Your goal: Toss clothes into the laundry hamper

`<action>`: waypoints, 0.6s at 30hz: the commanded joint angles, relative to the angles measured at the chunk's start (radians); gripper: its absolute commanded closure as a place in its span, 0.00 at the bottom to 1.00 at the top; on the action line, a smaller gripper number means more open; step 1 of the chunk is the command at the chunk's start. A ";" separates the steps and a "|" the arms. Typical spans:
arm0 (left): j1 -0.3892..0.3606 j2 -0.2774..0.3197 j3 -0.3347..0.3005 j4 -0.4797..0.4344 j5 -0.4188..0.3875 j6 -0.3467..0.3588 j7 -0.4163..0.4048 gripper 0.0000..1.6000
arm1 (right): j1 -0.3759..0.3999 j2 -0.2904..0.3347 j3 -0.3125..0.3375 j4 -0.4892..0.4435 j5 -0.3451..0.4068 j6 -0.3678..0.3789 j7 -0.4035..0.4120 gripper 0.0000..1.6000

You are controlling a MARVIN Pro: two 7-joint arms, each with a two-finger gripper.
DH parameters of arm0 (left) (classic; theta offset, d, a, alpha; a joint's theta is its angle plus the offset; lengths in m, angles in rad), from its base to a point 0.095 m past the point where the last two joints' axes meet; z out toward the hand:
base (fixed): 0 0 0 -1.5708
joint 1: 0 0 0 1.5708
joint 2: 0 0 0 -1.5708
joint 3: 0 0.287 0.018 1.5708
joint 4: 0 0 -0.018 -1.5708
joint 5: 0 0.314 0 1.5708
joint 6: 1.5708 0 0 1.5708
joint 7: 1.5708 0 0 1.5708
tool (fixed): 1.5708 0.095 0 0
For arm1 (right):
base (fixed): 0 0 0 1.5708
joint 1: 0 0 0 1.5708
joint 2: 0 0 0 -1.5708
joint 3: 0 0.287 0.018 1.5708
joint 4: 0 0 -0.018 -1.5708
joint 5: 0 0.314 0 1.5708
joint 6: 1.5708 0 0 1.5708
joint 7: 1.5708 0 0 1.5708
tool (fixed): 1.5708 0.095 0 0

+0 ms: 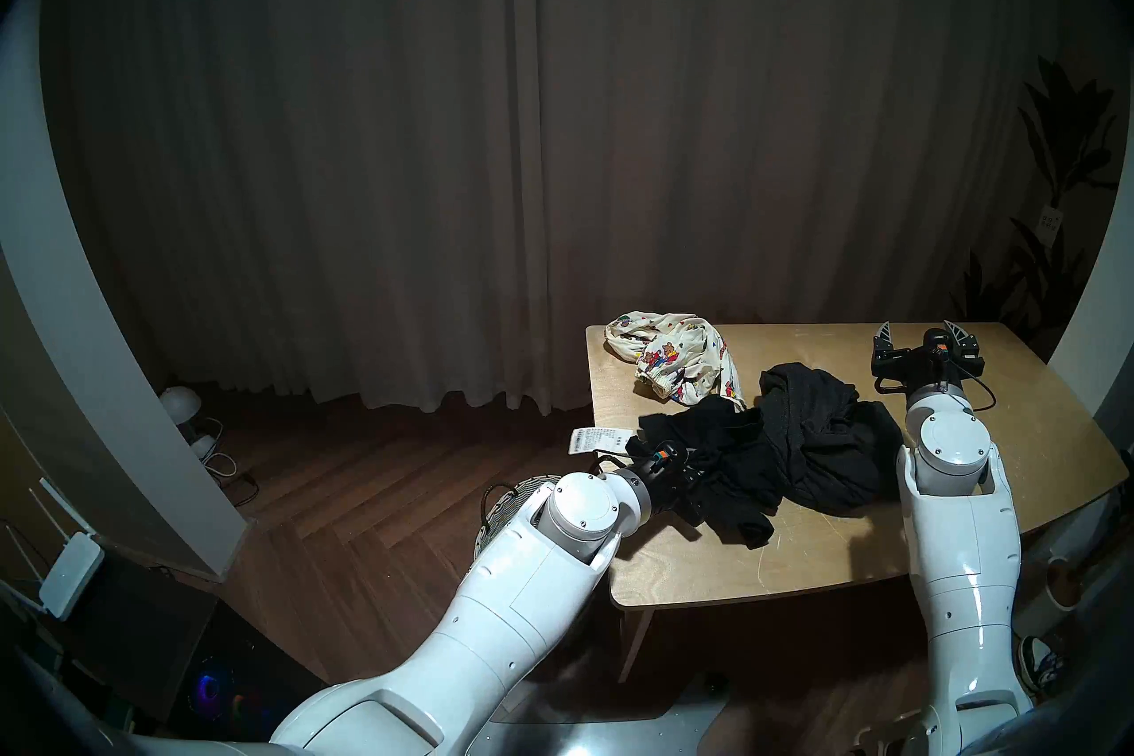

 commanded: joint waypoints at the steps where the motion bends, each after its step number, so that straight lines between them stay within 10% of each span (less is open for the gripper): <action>1: 0.000 -0.007 -0.024 -0.059 -0.048 -0.057 0.035 1.00 | 0.015 0.008 0.000 -0.017 -0.001 -0.018 -0.002 0.00; 18: -0.023 0.138 -0.346 -0.280 -0.166 -0.140 0.211 1.00 | 0.017 0.009 -0.003 -0.010 -0.001 -0.012 -0.007 0.00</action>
